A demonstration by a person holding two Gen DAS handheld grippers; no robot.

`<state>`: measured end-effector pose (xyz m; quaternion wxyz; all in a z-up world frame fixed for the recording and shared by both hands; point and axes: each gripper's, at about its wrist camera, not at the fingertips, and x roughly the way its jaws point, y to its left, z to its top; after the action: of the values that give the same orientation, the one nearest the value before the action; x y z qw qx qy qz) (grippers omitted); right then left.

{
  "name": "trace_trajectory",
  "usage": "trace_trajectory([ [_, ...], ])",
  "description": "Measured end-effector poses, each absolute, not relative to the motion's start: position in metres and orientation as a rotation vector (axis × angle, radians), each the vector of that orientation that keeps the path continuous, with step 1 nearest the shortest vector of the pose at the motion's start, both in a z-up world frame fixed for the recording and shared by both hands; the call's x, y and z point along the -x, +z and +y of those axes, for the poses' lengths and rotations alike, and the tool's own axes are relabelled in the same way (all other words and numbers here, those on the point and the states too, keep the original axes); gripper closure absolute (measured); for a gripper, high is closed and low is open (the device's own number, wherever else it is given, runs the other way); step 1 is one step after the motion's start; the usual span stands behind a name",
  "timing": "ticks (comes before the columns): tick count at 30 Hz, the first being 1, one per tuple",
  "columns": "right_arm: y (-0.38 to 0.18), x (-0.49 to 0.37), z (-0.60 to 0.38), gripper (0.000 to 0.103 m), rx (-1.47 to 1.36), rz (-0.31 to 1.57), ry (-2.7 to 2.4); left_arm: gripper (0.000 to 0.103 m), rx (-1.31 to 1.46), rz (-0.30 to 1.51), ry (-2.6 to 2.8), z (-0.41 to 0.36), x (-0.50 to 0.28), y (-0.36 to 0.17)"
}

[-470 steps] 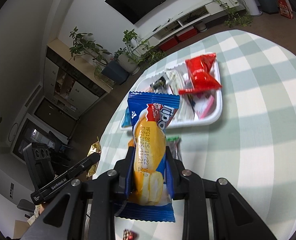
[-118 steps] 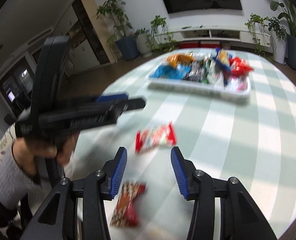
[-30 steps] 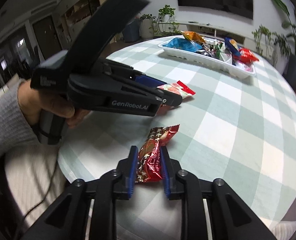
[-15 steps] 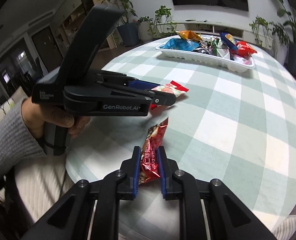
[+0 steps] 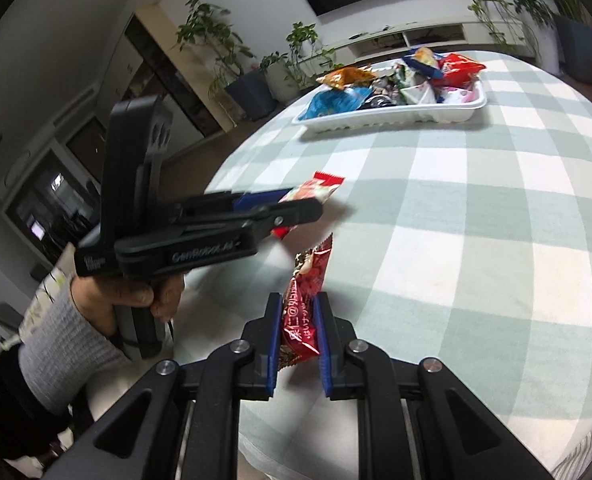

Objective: Organize snacks
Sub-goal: 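Carry the cookie pack and chocolate pack over the white tray with both grippers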

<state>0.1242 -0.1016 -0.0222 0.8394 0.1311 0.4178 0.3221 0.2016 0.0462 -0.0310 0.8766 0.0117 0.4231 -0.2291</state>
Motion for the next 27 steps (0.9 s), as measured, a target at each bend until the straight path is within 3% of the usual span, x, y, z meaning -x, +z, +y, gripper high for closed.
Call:
trace_trajectory([
  [27,0.033,-0.247,-0.118,0.085,-0.482,0.806,0.703,0.07,0.147,0.847,-0.42,0.073,-0.266,0.02],
])
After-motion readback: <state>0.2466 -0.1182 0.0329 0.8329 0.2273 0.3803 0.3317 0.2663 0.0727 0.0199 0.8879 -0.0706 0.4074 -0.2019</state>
